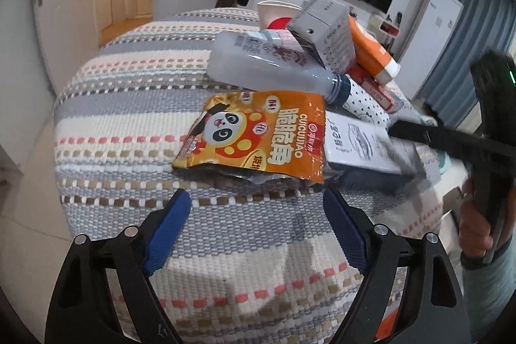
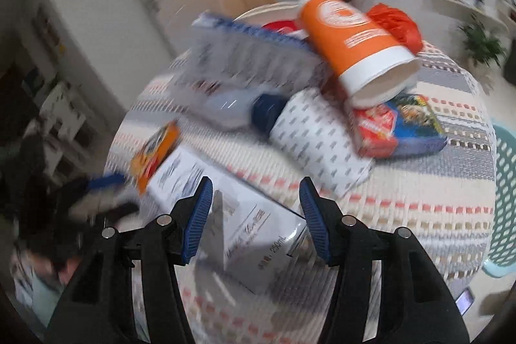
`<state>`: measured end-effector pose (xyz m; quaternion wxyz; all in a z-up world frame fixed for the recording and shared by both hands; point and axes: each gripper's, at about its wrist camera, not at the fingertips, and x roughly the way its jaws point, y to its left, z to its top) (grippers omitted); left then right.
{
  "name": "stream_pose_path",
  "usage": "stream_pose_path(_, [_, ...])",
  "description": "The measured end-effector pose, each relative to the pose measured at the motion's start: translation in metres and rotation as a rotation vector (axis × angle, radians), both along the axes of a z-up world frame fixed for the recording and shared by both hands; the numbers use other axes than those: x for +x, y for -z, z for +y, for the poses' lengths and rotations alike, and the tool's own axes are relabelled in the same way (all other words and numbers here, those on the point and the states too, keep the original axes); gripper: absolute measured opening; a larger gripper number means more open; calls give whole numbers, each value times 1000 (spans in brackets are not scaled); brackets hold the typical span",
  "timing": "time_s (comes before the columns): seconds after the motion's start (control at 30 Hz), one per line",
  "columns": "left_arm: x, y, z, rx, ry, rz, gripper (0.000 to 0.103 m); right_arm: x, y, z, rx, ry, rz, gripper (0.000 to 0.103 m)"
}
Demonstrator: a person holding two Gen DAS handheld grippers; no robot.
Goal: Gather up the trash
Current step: 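Grasp the white milk carton with the right tool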
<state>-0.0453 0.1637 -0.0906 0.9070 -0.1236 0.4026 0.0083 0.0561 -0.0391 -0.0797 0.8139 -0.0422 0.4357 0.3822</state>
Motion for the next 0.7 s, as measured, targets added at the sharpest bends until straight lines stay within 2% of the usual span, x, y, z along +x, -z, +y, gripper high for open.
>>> stream_pose_path(0.1, [-6,-1,13,-23,-18,-11,82,-28,3,6,-52,-85,-26,71])
stream_pose_path(0.17, [-8,-2,18,-29,-26,-17,82,-42,0,14,-53,-127,-39,73])
stream_pose_path(0.27, [-11,-3,22,-40,-39,-24,82,-48,-6,29,-87,-115,-126,86])
stream_pose_path(0.3, [-13,-4,25,-40,-42,-25,82,-46,-7,36,-95,-112,-146,87])
stream_pose_path(0.5, [-21,-9,27,-44,-55,-40,82,-32,6,57,-130,-180,-90,87])
stream_pose_path(0.63, [-20,-8,28,-62,-47,-39,82,-35,18,66,-191,-155,-120,86])
stream_pose_path(0.7, [-17,-8,22,-56,-33,-35,82,-35,22,66,-229,-134,-136,67])
